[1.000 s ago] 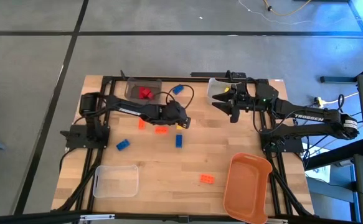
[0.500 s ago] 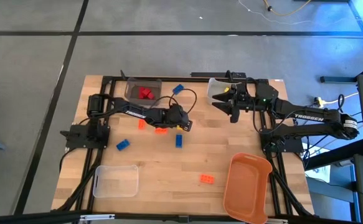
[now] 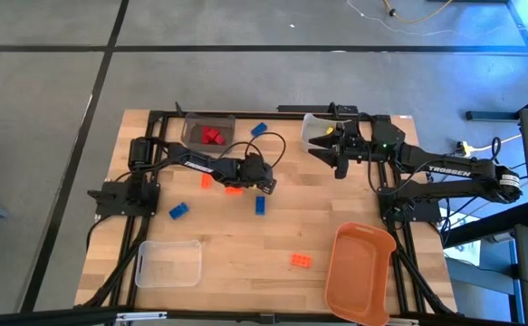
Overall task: Sort & place blocks by color
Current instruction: Put the yellow block into the gray bin
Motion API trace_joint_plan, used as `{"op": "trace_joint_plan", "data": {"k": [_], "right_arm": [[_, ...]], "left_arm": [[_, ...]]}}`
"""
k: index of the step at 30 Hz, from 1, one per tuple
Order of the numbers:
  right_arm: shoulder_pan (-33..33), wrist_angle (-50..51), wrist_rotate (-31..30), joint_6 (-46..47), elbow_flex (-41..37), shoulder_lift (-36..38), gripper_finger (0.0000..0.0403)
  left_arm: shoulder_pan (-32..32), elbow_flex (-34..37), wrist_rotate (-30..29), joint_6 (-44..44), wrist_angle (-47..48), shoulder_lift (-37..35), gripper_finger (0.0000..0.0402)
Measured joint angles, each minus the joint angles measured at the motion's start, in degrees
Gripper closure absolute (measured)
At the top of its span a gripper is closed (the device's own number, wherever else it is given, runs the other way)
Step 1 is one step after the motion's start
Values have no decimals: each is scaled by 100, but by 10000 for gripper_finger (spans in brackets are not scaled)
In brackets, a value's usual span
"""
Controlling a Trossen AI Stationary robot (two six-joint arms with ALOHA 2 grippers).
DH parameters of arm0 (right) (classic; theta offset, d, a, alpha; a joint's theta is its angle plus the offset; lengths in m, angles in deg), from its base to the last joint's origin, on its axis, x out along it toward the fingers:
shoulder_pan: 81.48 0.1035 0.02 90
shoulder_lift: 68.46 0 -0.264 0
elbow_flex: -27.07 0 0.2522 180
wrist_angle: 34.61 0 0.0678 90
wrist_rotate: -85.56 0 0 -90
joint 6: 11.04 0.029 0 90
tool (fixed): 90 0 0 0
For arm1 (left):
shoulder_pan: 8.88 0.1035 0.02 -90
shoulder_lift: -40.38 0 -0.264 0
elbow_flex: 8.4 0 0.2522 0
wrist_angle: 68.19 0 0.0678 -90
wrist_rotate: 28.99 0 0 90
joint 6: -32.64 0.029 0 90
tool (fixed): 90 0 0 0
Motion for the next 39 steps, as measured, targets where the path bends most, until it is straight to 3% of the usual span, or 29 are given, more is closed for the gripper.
{"op": "trace_joint_plan", "data": {"k": [6, 11, 15, 18, 27, 34, 39], "right_arm": [[-1, 0, 2, -5, 0, 0, 195], [-1, 0, 2, -11, 0, 0, 195], [0, 1, 3, -17, 0, 0, 195], [-1, 2, 4, -17, 0, 0, 195], [0, 108, 6, -2, 0, 2, 195], [0, 199, 7, 0, 0, 2, 195], [0, 199, 7, 2, 0, 2, 195]], "left_arm": [[2, 0, 111, 554, 0, -2, 218], [20, 2, 207, 969, 14, -12, 280], [144, 19, 579, 1476, 44, -205, 286], [288, 32, 638, 1945, 51, -648, 286], [789, 13, 600, 3702, -122, -2845, 286], [797, 83, 1576, 4329, -978, -4034, 286], [728, 881, 2077, 4103, -2309, -4401, 286]]}}
